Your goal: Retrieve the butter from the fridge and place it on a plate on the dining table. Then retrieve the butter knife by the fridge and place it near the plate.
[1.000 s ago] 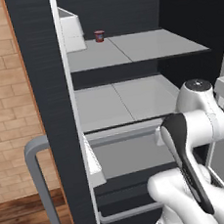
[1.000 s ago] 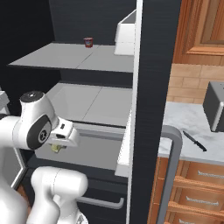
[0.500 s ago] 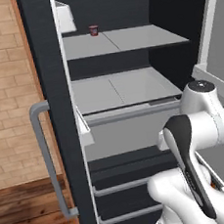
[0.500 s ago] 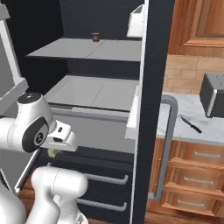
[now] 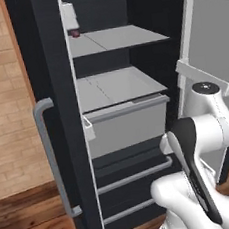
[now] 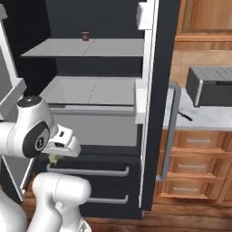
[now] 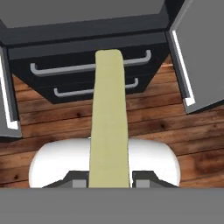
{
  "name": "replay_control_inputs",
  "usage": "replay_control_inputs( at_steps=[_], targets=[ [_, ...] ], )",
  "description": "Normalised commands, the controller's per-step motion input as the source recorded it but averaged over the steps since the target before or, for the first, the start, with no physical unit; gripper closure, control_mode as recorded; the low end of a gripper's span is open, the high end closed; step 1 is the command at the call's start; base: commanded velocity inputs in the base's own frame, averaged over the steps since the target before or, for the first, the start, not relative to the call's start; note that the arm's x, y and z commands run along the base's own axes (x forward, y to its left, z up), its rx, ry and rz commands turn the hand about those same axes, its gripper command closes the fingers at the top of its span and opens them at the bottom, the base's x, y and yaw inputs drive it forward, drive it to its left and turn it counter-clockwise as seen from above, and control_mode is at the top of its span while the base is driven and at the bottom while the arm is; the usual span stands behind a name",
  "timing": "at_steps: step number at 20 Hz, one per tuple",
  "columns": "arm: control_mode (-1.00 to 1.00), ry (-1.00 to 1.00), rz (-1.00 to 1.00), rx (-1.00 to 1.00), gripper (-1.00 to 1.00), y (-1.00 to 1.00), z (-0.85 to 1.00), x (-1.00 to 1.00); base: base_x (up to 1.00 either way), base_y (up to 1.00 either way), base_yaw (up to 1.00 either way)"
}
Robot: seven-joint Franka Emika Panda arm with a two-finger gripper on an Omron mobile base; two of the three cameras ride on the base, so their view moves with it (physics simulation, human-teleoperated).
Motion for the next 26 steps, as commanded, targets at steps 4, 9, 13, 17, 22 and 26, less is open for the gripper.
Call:
replay_control_inputs(
  at_steps=[4,9,13,17,22,26],
  targets=[
    [1.00,0.00,0.00,0.00,1.00,0.00,0.00,0.00,-0.43,0.40,-0.52],
    [1.00,0.00,0.00,0.00,1.00,0.00,0.00,0.00,-0.52,0.27,-0.67],
    [1.00,0.00,0.00,0.00,1.00,0.00,0.00,0.00,-0.56,0.31,-0.72],
    [1.00,0.00,0.00,0.00,1.00,0.00,0.00,0.00,-0.43,0.12,-0.82],
    [1.00,0.00,0.00,0.00,1.00,0.00,0.00,0.00,0.01,0.89,-0.66],
    [1.00,0.00,0.00,0.00,1.00,0.00,0.00,0.00,-0.06,0.76,-0.72]
  ],
)
